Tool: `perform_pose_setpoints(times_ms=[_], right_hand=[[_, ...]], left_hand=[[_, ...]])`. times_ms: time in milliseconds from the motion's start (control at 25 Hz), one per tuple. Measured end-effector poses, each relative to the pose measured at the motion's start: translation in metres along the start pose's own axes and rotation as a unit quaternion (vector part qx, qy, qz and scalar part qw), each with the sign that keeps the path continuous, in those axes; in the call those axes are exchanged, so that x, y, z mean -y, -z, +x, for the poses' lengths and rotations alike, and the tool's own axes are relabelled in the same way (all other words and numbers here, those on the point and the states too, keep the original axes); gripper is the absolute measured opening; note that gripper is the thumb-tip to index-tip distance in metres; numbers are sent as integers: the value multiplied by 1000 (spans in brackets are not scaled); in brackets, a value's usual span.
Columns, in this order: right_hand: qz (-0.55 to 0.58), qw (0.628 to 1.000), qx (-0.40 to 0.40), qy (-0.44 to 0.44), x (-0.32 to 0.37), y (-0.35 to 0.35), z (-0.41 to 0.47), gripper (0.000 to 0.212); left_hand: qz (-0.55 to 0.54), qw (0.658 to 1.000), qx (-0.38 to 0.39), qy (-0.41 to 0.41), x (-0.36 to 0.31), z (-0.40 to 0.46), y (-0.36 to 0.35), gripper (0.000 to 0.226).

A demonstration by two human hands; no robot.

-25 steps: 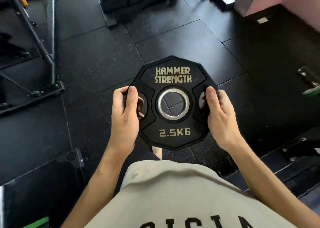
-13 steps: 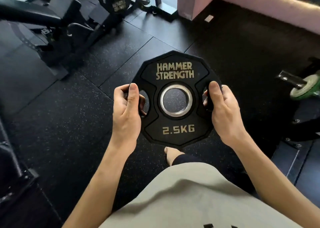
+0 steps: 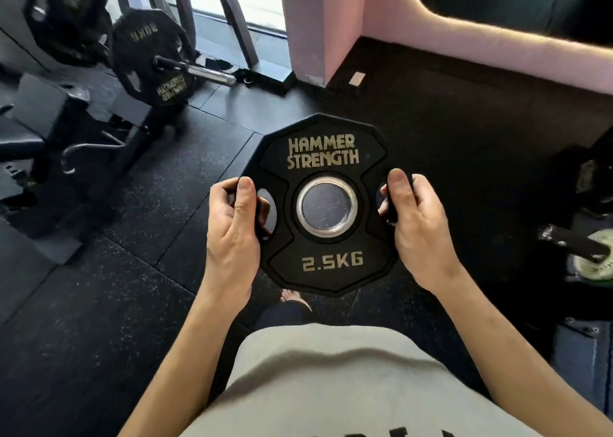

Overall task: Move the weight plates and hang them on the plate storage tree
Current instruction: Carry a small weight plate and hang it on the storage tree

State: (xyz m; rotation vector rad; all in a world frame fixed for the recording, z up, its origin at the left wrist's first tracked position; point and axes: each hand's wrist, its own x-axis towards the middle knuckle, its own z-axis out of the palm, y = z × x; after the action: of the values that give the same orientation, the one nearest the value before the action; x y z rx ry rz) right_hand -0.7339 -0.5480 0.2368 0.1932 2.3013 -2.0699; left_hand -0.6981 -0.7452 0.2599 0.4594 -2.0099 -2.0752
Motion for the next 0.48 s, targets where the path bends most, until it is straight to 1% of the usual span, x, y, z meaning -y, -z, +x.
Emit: perform_pose_setpoints(times_ms=[240, 360, 480], right_hand=[[-11, 996, -85, 2, 11, -33, 152, 45], [3, 993, -121, -9, 25, -47, 221, 41], [21, 986, -166, -5, 41, -56, 299, 35]], left_hand=[[-11, 997, 82, -2, -1, 183, -39, 21], [-2, 994, 112, -1, -12, 268, -59, 22], [13, 987, 159, -7, -27, 359, -90, 23]])
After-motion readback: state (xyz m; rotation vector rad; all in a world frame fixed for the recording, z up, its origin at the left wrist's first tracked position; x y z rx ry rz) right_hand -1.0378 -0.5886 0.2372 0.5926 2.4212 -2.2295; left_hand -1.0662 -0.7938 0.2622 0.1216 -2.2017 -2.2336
